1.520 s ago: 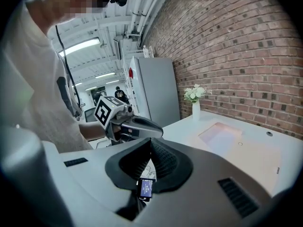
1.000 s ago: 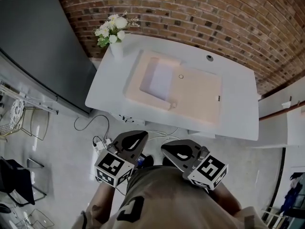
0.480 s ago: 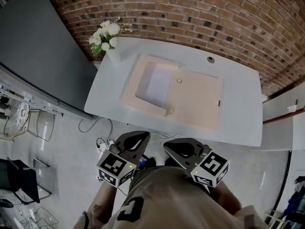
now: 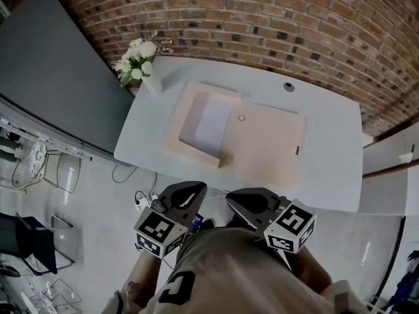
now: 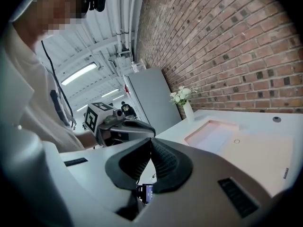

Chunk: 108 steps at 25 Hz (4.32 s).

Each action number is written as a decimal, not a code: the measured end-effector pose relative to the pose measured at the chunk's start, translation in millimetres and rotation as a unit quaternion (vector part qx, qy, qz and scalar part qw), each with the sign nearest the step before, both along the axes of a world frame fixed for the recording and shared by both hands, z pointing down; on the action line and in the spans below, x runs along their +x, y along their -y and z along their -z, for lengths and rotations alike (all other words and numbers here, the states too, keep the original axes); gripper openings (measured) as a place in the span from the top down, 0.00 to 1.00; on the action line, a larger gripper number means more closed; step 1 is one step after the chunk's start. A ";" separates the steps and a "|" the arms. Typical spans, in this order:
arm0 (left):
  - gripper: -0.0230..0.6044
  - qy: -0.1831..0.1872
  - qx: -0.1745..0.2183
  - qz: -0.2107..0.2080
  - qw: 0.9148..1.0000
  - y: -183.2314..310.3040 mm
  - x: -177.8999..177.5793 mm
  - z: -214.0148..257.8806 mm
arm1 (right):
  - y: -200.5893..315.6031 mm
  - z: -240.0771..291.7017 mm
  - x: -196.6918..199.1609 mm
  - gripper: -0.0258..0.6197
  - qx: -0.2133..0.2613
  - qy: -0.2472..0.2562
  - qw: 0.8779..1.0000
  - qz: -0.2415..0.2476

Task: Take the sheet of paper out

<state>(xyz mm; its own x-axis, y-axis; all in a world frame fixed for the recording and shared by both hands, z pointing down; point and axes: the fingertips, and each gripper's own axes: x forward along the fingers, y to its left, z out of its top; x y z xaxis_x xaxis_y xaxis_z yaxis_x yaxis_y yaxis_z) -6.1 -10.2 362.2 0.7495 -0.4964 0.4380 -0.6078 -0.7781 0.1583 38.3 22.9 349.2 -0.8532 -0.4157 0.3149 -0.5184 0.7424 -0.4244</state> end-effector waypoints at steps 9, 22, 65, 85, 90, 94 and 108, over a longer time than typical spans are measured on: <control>0.94 0.018 -0.005 0.021 1.000 15.6 38.0 -1.6 | 22.6 -9.9 45.5 0.92 -0.046 0.046 0.998 0.007; 0.94 0.058 -0.004 0.043 0.997 26.5 73.8 -1.1 | 38.3 -43.2 85.0 0.92 -0.121 0.095 0.988 0.023; 0.94 -0.035 -0.013 0.029 0.999 134.3 -79.1 -26.2 | 177.4 -218.2 24.4 0.37 -0.449 0.255 0.828 -0.219; 0.94 -0.038 -0.026 0.040 0.998 161.2 -77.2 -30.8 | 183.2 -241.9 -2.8 0.37 -0.500 0.221 0.816 -0.187; 0.94 -0.032 -0.031 0.048 0.998 163.5 -76.0 -33.8 | 190.6 -245.0 -7.0 0.37 -0.510 0.225 0.810 -0.181; 0.94 -0.030 -0.032 0.052 0.998 164.2 -78.9 -34.7 | 194.5 -243.7 -8.5 0.37 -0.506 0.232 0.811 -0.178; 0.94 -0.033 -0.029 0.050 0.998 168.4 -89.3 -34.9 | 211.0 -231.7 -13.9 0.37 -0.472 0.268 0.824 -0.164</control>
<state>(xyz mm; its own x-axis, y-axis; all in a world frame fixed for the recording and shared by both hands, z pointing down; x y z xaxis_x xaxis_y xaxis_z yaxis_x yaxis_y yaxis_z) -95.4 -178.7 397.1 0.7260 -0.5449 0.4195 -0.6685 -0.7024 0.2445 24.4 -188.2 580.9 -0.8659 -0.4366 0.2439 -0.1752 -0.1920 -0.9656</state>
